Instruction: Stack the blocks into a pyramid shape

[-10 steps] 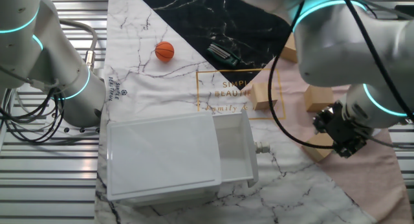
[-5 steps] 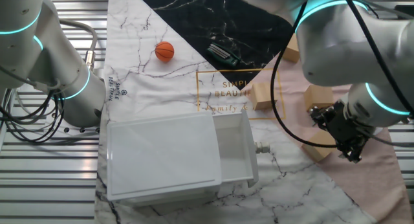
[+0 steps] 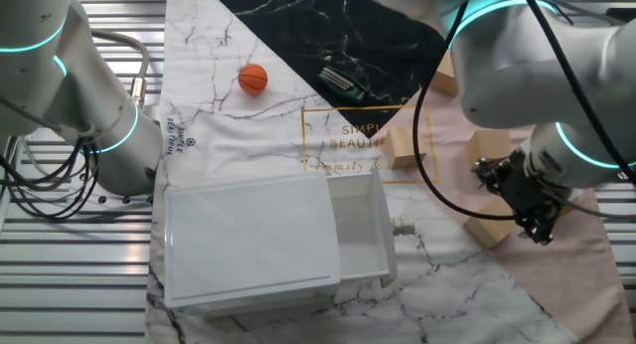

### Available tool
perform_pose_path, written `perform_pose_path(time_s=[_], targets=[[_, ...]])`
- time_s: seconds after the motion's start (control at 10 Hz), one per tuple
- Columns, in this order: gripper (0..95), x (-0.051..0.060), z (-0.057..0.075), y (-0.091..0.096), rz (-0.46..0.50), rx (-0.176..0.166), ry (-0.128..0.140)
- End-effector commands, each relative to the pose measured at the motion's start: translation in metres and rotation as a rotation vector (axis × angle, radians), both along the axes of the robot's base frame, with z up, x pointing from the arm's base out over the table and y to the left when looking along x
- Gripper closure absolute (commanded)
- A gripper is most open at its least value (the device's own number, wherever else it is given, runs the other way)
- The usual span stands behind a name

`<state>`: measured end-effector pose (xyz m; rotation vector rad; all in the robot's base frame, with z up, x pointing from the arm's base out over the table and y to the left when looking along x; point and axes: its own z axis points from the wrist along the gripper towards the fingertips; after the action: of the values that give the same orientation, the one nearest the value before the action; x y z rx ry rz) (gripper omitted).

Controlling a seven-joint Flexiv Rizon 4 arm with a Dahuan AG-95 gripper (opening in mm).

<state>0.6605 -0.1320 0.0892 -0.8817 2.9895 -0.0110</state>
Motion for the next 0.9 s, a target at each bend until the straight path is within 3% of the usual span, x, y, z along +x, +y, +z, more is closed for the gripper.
perform_pose_path(time_s=[0.1, 0.4, 0.5, 0.6, 0.7, 0.9], targets=[[0.0, -0.0030, -0.0014, -0.0007, 0.000, 0.003, -0.008], [0.0, -0.0040, -0.0022, -0.0011, 0.017, -0.001, -0.009], [0.0, -0.0040, -0.0022, -0.0011, 0.039, 0.013, -0.012], [0.0, -0.0040, -0.0022, -0.0011, 0.050, 0.027, -0.007], [0.0, -0.0040, -0.0022, -0.0011, 0.059, 0.031, 0.016], [0.0, -0.0040, -0.0022, -0.0011, 0.002, 0.012, 0.028]])
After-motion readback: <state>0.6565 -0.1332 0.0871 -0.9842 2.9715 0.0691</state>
